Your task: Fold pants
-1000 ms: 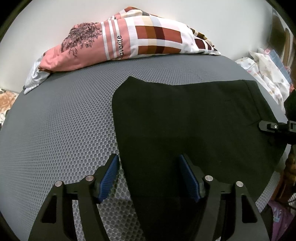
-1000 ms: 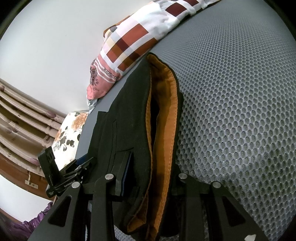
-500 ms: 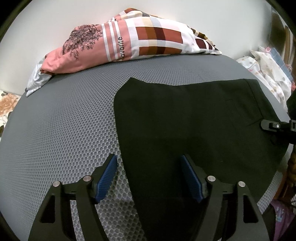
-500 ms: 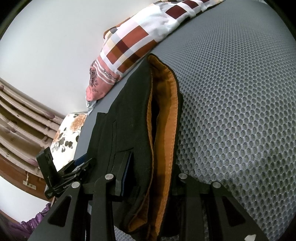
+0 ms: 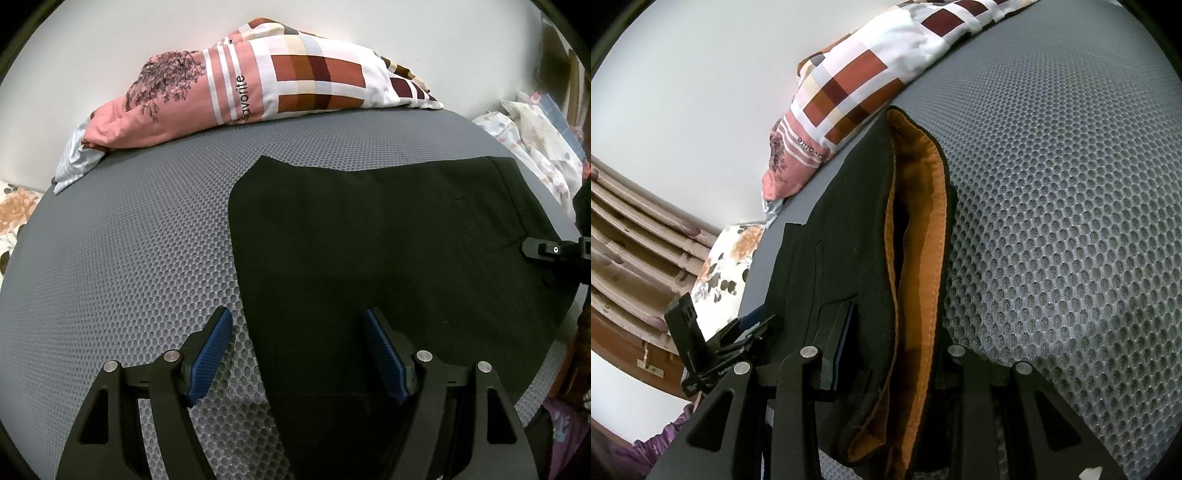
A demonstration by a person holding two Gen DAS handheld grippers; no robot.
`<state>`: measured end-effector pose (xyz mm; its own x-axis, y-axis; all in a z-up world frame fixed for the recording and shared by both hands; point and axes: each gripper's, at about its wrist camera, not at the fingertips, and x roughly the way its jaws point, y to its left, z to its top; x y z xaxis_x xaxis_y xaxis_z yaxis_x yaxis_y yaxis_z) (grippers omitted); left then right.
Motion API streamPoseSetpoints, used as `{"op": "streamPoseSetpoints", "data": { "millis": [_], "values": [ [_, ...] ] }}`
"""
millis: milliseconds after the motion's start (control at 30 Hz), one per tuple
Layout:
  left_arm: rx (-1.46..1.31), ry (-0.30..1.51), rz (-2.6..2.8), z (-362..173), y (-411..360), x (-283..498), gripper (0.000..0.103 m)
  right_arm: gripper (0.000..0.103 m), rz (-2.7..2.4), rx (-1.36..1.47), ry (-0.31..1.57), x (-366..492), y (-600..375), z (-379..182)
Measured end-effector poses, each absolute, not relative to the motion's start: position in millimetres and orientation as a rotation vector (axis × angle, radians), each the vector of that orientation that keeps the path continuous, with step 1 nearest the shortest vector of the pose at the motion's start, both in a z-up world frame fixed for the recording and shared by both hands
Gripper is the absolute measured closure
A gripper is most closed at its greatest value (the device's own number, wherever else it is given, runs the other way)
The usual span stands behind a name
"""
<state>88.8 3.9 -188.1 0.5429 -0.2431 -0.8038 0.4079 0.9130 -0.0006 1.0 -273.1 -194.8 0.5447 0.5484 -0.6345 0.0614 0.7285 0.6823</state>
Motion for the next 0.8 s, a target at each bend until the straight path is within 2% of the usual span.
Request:
{"op": "streamPoseSetpoints", "data": {
  "millis": [800],
  "values": [
    [0.168,0.928,-0.399,-189,7,91,0.029,0.075,0.306,0.708,1.002,22,-268,-194]
  ]
}}
